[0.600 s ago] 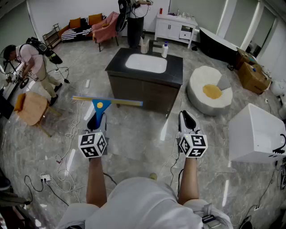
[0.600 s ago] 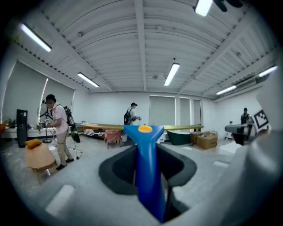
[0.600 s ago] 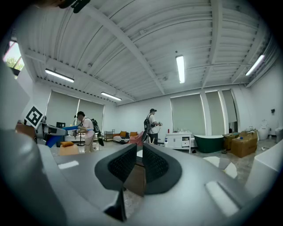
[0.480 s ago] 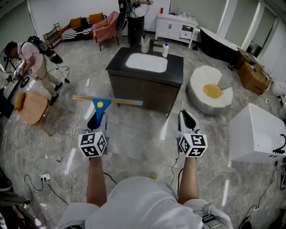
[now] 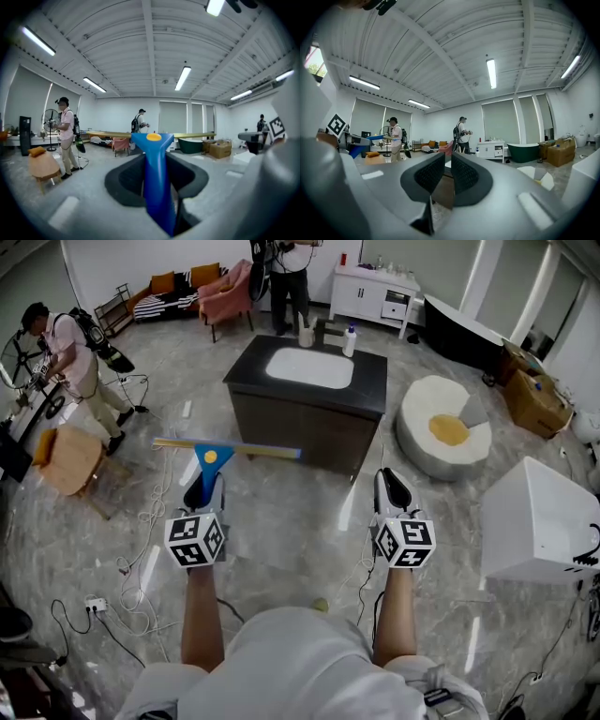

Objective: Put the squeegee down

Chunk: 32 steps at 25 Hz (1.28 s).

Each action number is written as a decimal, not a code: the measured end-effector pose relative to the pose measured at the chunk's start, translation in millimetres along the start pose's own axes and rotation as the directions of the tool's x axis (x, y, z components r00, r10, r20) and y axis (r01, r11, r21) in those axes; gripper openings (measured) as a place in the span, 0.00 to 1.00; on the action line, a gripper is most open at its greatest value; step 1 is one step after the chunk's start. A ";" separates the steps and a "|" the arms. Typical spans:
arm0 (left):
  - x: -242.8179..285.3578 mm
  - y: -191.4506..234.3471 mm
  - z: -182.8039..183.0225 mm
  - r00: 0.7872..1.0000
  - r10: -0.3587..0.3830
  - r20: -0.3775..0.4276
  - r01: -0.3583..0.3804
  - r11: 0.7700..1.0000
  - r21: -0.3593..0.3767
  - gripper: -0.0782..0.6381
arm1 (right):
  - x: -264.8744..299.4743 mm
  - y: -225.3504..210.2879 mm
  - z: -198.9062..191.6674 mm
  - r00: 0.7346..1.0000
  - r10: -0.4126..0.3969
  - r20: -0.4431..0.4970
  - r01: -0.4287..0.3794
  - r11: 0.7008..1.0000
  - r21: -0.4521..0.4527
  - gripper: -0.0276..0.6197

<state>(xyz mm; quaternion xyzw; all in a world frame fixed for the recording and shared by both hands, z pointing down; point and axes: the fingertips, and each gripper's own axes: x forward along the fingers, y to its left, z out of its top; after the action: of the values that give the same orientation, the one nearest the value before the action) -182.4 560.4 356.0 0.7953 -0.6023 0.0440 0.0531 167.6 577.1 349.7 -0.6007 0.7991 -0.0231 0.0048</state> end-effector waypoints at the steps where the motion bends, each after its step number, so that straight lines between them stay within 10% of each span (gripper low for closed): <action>1: 1.4 -1.7 -0.1 1.000 0.000 0.000 0.000 1.000 -0.001 0.29 | 0.7 -1.8 0.6 1.000 -0.002 0.005 0.002 1.000 -0.003 0.11; 32: 93.5 -93.2 -3.8 0.998 0.061 -0.014 -0.061 0.998 0.032 0.29 | 45.2 -126.2 -17.6 0.998 0.045 0.032 -0.045 0.999 -0.005 0.11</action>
<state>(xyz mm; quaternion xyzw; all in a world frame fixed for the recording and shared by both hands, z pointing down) -67.3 496.9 369.3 0.7770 -0.6250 0.0610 0.0435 275.5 499.2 373.5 -0.5828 0.8123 -0.0116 0.0170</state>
